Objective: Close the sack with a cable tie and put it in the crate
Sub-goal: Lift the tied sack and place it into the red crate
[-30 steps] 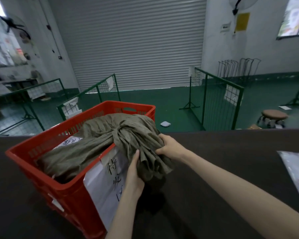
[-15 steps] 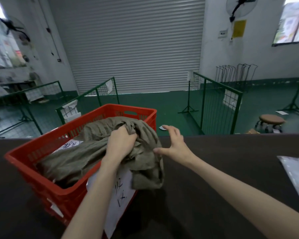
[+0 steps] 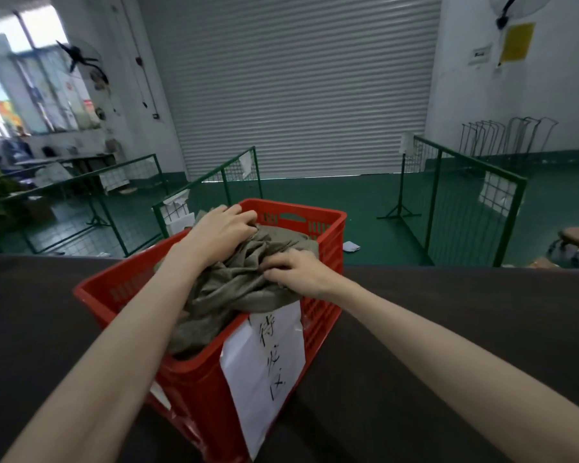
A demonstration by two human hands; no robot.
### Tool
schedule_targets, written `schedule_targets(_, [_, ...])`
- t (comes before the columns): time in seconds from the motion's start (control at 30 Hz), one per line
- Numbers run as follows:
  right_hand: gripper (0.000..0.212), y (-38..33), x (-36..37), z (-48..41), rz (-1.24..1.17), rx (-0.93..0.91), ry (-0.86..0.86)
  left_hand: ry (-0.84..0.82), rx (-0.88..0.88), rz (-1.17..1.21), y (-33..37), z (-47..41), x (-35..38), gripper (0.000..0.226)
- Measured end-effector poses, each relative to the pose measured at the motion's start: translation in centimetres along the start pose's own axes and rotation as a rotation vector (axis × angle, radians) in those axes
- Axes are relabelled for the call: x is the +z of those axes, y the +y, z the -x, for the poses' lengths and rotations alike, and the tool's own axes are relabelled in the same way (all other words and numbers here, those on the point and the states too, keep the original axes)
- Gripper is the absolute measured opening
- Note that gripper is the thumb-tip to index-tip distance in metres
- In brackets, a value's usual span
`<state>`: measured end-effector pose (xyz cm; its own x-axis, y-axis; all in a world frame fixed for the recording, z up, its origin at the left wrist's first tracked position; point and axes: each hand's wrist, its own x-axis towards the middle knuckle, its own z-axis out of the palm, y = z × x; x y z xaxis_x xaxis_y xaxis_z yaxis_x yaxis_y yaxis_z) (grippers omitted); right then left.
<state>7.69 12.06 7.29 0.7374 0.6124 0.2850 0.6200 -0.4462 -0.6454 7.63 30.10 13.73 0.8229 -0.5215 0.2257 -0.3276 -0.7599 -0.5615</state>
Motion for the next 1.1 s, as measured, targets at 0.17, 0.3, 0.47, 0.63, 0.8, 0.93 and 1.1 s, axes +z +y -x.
schedule_targets(0.17, [0.039, -0.2, 0.4, -2.7, 0.383, 0.12, -0.323, -0.297, -0.327, 0.656, 0.1, 1.8, 3.1, 0.016])
schedule_targets(0.3, [0.044, -1.0, 1.1, -4.5, 0.4, 0.242, -0.464, -0.64, -0.401, 1.146, 1.2, 3.7, 4.6, 0.036])
schedule_targets(0.47, [0.032, 0.1, 2.0, -5.6, 0.296, 0.145, -0.315, -0.69, -0.373, 1.006, 2.9, 4.6, 6.6, 0.059])
schedule_targets(0.63, [0.015, 2.2, 2.1, -4.0, 0.104, -0.026, 0.128, -0.703, -0.234, 0.724, 5.6, 2.8, 5.8, 0.039])
schedule_targets(0.8, [0.025, 5.6, 1.2, -2.3, 0.217, -0.005, 0.172, -0.754, -0.224, 0.567, 6.6, 2.2, 5.5, 0.039])
schedule_targets(0.93, [0.03, 5.4, 0.1, -0.8, 0.193, 0.046, 0.039, -0.76, -0.219, 0.642, 5.7, 2.7, 6.0, 0.034])
schedule_targets(1.1, [0.031, 5.5, -1.1, 0.9, 0.131, 0.045, 0.074, -0.815, -0.332, 0.724, 3.7, 3.1, 4.4, 0.018])
